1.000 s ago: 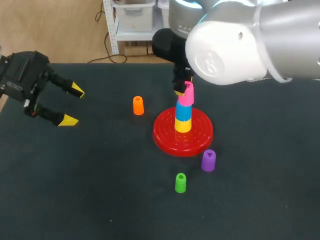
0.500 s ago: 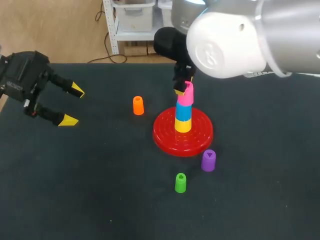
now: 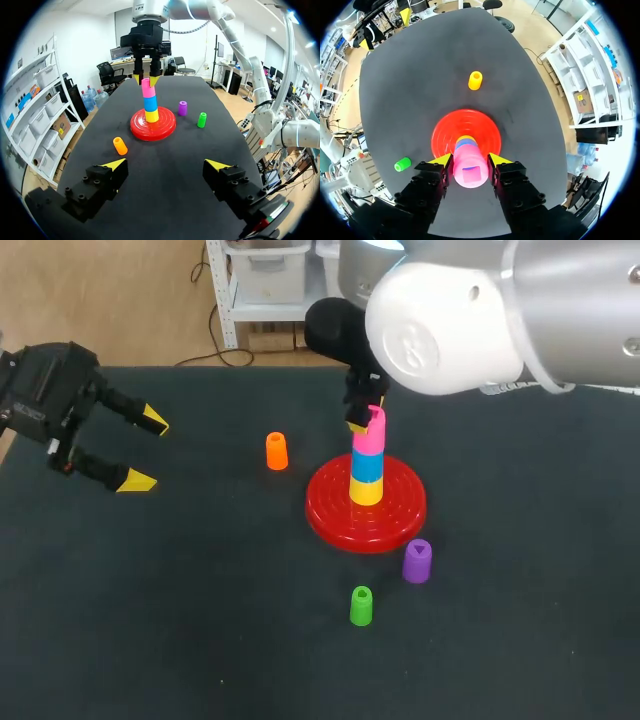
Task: Pick up and stack the cylinders on the red base in this order: pink,purple,orange,green
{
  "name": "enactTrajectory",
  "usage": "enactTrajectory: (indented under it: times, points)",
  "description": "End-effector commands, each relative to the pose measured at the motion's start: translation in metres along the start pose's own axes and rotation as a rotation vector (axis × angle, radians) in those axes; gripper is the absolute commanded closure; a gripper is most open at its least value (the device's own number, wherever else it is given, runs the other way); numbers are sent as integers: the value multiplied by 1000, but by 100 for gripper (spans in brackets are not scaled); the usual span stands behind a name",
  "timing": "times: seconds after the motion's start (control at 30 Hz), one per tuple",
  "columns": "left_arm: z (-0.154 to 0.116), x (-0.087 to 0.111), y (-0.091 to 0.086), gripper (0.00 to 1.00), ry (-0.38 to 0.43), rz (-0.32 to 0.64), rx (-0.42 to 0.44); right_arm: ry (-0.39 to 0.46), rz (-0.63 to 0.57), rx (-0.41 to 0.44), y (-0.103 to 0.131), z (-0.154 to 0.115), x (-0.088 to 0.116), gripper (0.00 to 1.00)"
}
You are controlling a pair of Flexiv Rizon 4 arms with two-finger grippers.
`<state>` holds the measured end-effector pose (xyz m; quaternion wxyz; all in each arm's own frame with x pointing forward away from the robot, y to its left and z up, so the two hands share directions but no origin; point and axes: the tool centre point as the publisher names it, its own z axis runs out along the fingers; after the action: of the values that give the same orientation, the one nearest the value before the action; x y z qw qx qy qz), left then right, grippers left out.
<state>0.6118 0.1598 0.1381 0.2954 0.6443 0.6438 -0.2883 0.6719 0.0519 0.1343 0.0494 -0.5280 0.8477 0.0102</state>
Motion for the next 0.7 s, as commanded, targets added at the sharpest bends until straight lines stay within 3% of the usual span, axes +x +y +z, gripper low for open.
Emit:
enactTrajectory:
  times: [0.03,0.7]
  points:
    - [0,1,-1,0,-3,3,-4,-1,1,-3,0,2,0,100]
    - [0,1,-1,0,-3,3,-4,-3,16,-19,-1,13,0,100]
